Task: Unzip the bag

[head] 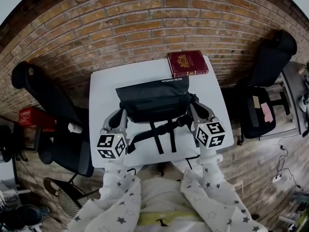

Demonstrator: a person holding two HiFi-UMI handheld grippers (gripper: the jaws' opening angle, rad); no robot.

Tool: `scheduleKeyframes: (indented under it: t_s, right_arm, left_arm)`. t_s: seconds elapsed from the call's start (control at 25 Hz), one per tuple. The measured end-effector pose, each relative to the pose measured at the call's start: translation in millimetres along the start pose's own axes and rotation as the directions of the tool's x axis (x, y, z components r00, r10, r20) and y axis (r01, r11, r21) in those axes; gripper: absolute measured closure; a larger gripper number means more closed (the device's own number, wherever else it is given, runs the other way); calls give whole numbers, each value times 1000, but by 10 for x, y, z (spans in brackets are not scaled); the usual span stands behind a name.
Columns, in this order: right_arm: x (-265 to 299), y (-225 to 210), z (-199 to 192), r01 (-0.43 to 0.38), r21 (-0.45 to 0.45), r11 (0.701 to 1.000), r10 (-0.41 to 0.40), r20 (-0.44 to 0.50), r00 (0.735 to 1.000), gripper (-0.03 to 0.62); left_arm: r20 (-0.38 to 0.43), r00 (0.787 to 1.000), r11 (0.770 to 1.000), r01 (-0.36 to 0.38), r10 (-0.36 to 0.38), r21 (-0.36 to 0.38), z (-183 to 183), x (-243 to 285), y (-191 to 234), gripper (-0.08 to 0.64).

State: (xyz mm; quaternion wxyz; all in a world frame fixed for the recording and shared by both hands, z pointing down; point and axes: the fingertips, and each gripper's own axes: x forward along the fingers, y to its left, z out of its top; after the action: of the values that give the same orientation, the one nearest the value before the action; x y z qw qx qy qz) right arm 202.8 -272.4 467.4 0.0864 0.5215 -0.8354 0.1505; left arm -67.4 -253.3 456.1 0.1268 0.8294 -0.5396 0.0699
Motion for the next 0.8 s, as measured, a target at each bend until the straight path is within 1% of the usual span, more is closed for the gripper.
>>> scheduleKeyframes:
  t_s: [0.04, 0.08, 0.4, 0.6, 0.8]
  right_arm:
    - [-6, 32, 65, -8, 2, 1000, 8, 19, 1000, 579]
    - [-13, 61, 128, -14, 7, 1000, 14, 38, 999, 583]
    - [-81, 284, 512, -76, 27, 997, 70, 175, 982, 583]
    - [-135, 341, 699, -112, 31, 993, 102, 232, 967, 583]
    - [-162, 371, 830, -128, 44, 991, 111, 273, 955, 584]
  left_arm:
    - [2, 1000, 1000, 9, -9, 1, 18, -16, -32, 561]
    - [4, 1000, 1000, 16, -16, 2, 41, -32, -58, 561]
    - [58, 998, 1000, 20, -21, 13, 296, -124, -127, 561]
    - [90, 996, 999, 8, -12, 37, 460, -181, -132, 561]
    - [123, 992, 999, -3, -4, 52, 616, -231, -108, 561]
